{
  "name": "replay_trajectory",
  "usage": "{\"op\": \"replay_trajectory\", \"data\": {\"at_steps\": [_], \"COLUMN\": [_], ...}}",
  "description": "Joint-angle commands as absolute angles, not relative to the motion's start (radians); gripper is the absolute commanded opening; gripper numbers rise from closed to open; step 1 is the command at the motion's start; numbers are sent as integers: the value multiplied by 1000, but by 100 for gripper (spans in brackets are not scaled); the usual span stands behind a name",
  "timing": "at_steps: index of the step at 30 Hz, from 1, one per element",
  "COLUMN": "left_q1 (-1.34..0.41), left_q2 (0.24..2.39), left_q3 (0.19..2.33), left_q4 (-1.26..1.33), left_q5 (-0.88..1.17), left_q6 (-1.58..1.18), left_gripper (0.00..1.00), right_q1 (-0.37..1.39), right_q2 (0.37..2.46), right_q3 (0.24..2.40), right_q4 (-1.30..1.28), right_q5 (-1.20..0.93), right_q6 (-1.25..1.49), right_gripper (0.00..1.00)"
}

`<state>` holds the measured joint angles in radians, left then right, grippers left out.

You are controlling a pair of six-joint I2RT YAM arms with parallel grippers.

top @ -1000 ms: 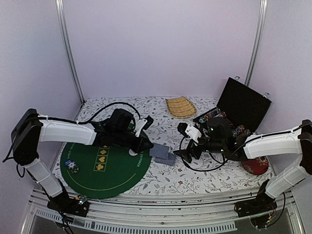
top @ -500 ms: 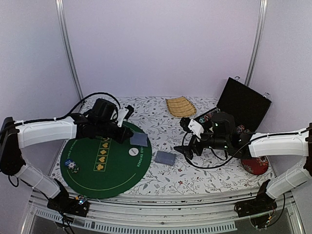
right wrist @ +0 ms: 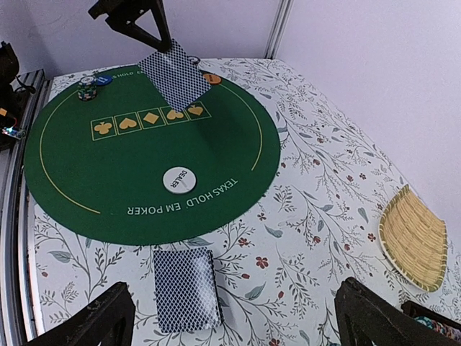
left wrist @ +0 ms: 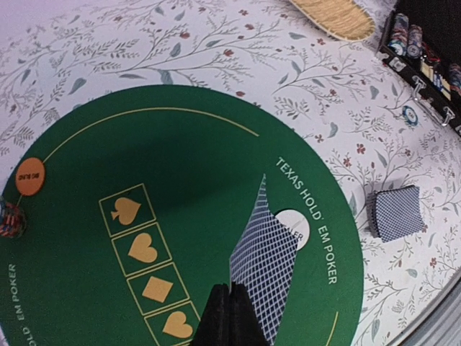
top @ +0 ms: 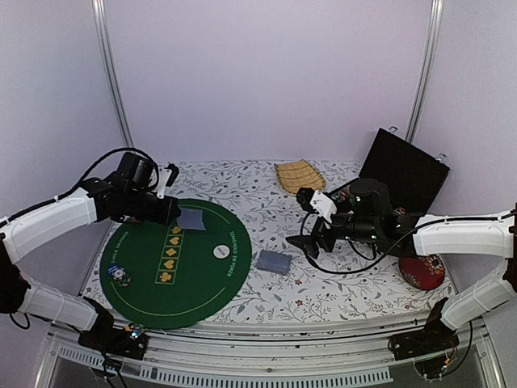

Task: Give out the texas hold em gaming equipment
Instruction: Distribute the poker card in the big blind area.

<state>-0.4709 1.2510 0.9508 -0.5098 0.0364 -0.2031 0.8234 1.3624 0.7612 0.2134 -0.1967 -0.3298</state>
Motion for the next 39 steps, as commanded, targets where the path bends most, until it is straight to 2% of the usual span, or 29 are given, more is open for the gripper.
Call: {"op": "replay_trajectory", "data": {"at_steps": [1,16,29,39], "left_q1": [-415,-293,-45,72], "left_q2": [1226,1211,1194,1174], "left_q3": [936,916,796,702], "left_q4": [-599,-607,-452,-386], "left_q5": [45,105,242,276], "left_q6": [-220,-238,-316,-355], "left_gripper": [0,0,0,0], "right_q1": [818,811,803,800], "right_q2": [1338,1330,1316,1290], "right_q3": [795,798,763,735], "right_q4": [193,186,209,215], "right_q5": [-218,-237,-245,-246], "right_q6": [-352,-395,-428,-440], "right_gripper": [99,99,99,99]}}
